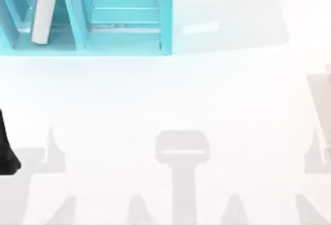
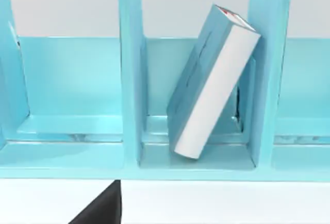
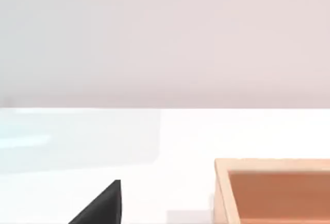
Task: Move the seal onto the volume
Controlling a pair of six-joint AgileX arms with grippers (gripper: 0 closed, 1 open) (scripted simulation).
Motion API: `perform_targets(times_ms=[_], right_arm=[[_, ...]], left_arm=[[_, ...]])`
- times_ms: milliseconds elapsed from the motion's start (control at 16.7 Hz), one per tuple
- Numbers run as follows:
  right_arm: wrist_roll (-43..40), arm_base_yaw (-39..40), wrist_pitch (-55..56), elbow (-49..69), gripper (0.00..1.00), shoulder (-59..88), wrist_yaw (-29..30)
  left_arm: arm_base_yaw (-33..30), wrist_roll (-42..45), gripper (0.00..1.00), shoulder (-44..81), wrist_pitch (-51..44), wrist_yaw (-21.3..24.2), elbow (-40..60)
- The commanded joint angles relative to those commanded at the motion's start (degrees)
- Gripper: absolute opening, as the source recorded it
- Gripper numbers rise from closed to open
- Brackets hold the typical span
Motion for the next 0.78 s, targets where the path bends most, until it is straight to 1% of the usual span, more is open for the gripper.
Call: perform_targets(times_ms=[180,360,540,780], right_arm=[[0.0,0.0,0.0,0.0,1.00,0.0,0.0],[0.0,0.0,0.0,0.0,1.00,0.0,0.0],[0.0,0.0,0.0,0.0,1.00,0.0,0.0],[0.0,0.0,0.0,0.0,1.00,0.0,0.0]], left_arm=[[-0.1,0.1,1.00,0.6,0.6,0.0,0.4],[-0.8,1.4,1.00,6.0,5.4,-0.3,3.4],[-1.8,3.8,1.00,16.9,13.7,-0.9,8.3],[-3.1,8.0,1.00,39.0,27.1,-2.3,15.8]])
